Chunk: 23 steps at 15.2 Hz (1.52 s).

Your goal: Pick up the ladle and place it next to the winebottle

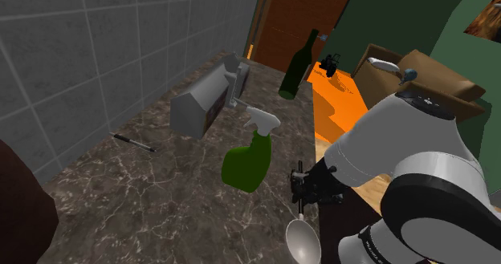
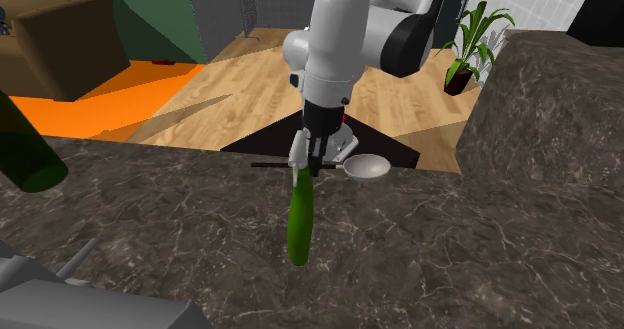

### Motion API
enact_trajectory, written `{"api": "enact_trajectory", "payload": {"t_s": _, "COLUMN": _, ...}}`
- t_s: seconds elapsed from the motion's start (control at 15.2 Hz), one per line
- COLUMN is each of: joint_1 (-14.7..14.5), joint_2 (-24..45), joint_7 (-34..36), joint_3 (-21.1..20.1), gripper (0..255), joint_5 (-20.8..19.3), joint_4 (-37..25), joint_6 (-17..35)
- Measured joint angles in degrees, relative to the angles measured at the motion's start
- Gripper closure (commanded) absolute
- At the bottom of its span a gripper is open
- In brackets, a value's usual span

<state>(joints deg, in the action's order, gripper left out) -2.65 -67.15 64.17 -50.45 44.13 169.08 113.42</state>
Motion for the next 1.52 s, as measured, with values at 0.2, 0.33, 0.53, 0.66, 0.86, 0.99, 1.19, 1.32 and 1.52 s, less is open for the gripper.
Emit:
{"api": "enact_trajectory", "payload": {"t_s": 0.2, "joint_1": 0.13, "joint_2": -1.54, "joint_7": 0.21, "joint_3": 2.2, "gripper": 255, "joint_5": -2.04, "joint_4": -1.17, "joint_6": -2.67}}
{"api": "enact_trajectory", "payload": {"t_s": 0.33, "joint_1": 0.79, "joint_2": -1.96, "joint_7": 0.16, "joint_3": 3.6, "gripper": 255, "joint_5": -3.45, "joint_4": -2.45, "joint_6": -4.2}}
{"api": "enact_trajectory", "payload": {"t_s": 0.53, "joint_1": 1.34, "joint_2": -2.83, "joint_7": 0.09, "joint_3": 5.64, "gripper": 255, "joint_5": -5.36, "joint_4": -3.93, "joint_6": -6.5}}
{"api": "enact_trajectory", "payload": {"t_s": 0.66, "joint_1": 1.67, "joint_2": -3.36, "joint_7": 0.1, "joint_3": 6.96, "gripper": 255, "joint_5": -6.58, "joint_4": -4.99, "joint_6": -8.05}}
{"api": "enact_trajectory", "payload": {"t_s": 0.86, "joint_1": 2.47, "joint_2": -3.69, "joint_7": 0.0, "joint_3": 8.87, "gripper": 255, "joint_5": -8.42, "joint_4": -6.96, "joint_6": -10.23}}
{"api": "enact_trajectory", "payload": {"t_s": 0.99, "joint_1": 3.0, "joint_2": -3.66, "joint_7": -0.08, "joint_3": 9.86, "gripper": 255, "joint_5": -9.4, "joint_4": -8.18, "joint_6": -11.36}}
{"api": "enact_trajectory", "payload": {"t_s": 1.19, "joint_1": 3.72, "joint_2": -3.7, "joint_7": -0.06, "joint_3": 11.56, "gripper": 255, "joint_5": -11.04, "joint_4": -10.38, "joint_6": -13.5}}
{"api": "enact_trajectory", "payload": {"t_s": 1.32, "joint_1": 4.21, "joint_2": -3.53, "joint_7": -0.12, "joint_3": 12.49, "gripper": 255, "joint_5": -11.93, "joint_4": -11.68, "joint_6": -14.6}}
{"api": "enact_trajectory", "payload": {"t_s": 1.52, "joint_1": 5.01, "joint_2": -3.23, "joint_7": -0.35, "joint_3": 14.13, "gripper": 255, "joint_5": -13.48, "joint_4": -13.84, "joint_6": -16.43}}
